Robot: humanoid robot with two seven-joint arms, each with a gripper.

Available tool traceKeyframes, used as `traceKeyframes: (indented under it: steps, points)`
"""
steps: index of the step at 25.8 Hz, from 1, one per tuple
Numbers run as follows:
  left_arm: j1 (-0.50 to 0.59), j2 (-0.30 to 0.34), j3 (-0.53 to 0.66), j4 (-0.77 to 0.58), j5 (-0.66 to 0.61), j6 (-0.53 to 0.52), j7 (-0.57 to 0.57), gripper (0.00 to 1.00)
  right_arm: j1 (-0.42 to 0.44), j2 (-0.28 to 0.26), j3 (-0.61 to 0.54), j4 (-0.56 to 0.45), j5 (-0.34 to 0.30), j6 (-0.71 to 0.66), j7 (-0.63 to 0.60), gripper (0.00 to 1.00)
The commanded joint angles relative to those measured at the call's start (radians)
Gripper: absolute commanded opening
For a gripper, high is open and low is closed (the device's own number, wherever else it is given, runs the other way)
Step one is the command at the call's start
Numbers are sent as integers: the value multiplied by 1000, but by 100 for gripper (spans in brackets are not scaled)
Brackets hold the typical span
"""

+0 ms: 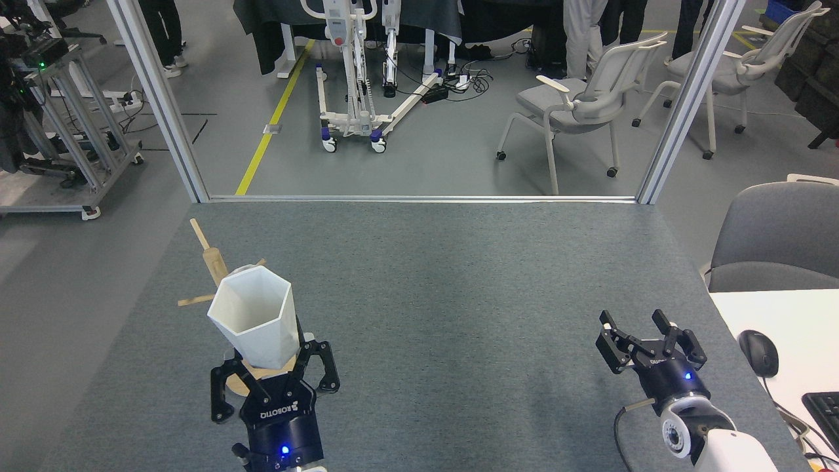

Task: Hang cup on storage rack
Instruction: 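Carry the cup with the left gripper to the wooden stand's peg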

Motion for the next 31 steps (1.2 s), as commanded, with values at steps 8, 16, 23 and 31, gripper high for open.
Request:
traceKeyframes:
  steps: [8,16,23,31]
  points:
    - [23,22,79,16,-35,101,-39,0,36,-1,3,-21,23,94,-5,100]
    - [31,63,136,95,-38,47,-59,0,66,10,-27,-320,92,270,77,100]
    - [14,80,139,155,-35,3,-62,0,132,157,-141,-387,372,307,125,100]
    - [-7,90,159,166,-5,27,-104,0,131,153,-143,-370,371,305,125,100]
